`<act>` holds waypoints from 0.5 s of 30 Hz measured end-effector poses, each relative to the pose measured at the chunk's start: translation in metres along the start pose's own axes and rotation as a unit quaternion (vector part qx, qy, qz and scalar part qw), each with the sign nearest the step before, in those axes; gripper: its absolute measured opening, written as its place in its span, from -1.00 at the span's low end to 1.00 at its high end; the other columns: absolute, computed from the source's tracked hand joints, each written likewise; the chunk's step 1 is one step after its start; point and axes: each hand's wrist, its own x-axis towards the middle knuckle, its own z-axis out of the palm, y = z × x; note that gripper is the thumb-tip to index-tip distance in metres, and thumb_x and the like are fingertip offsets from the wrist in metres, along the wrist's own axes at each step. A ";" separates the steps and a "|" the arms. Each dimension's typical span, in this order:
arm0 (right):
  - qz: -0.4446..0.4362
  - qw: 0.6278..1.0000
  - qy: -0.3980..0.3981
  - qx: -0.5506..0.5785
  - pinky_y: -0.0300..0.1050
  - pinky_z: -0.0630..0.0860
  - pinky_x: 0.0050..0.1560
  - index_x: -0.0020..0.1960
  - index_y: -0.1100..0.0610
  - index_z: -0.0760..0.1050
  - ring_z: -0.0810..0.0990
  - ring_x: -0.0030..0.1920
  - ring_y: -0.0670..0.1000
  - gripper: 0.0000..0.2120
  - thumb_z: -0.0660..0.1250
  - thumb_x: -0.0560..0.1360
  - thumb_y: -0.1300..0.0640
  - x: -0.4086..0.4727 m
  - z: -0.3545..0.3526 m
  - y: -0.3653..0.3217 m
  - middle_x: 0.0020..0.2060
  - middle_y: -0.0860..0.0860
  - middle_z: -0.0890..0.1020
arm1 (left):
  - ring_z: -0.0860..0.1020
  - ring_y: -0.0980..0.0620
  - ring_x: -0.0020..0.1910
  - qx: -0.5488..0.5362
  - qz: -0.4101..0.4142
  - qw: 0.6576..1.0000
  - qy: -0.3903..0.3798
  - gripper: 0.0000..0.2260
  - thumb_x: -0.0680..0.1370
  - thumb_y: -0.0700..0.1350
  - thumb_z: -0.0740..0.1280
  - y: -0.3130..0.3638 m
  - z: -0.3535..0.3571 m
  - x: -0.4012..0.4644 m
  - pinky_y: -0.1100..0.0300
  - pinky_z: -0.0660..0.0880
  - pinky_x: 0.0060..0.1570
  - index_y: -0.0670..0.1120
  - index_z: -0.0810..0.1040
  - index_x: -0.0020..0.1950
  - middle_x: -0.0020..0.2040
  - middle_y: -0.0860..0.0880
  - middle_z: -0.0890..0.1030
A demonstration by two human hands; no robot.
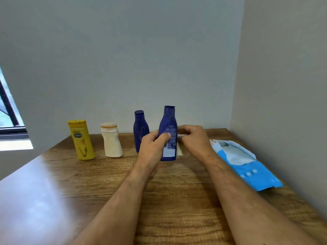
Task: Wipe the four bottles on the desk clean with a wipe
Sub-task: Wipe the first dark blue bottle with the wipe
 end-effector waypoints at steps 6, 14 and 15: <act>0.073 0.987 -0.001 0.146 -0.05 0.64 0.05 0.13 0.03 0.65 0.66 0.03 -0.01 -0.71 0.32 0.54 0.34 -0.004 0.008 -0.007 0.04 -0.01 0.68 | 0.63 -0.16 -0.14 -0.096 -0.026 0.995 0.027 -0.79 0.51 -0.11 0.34 0.011 -0.035 -0.010 -0.11 0.57 -0.03 -0.20 0.62 0.06 -0.09 -0.22 0.68; 0.116 0.926 -0.102 0.346 -0.08 0.62 -0.38 0.08 0.11 0.66 0.65 -0.08 0.11 -0.81 0.28 0.60 0.26 -0.011 0.012 -0.024 0.00 0.12 0.65 | 0.69 -0.22 -0.04 -0.171 -0.071 0.983 -0.003 -0.51 0.35 -0.12 0.30 -0.010 -0.057 -0.015 -0.09 0.65 -0.08 -0.21 0.48 0.27 -0.04 -0.22 0.71; 0.109 0.921 -0.123 0.353 -0.14 0.58 -0.47 0.11 0.12 0.65 0.66 -0.14 0.10 -0.80 0.28 0.60 0.26 -0.013 0.012 -0.025 -0.01 0.11 0.65 | 0.69 -0.23 -0.07 -0.181 -0.075 0.981 -0.010 -0.51 0.34 -0.14 0.29 -0.010 -0.055 -0.014 -0.09 0.66 -0.11 -0.20 0.46 0.28 -0.08 -0.21 0.71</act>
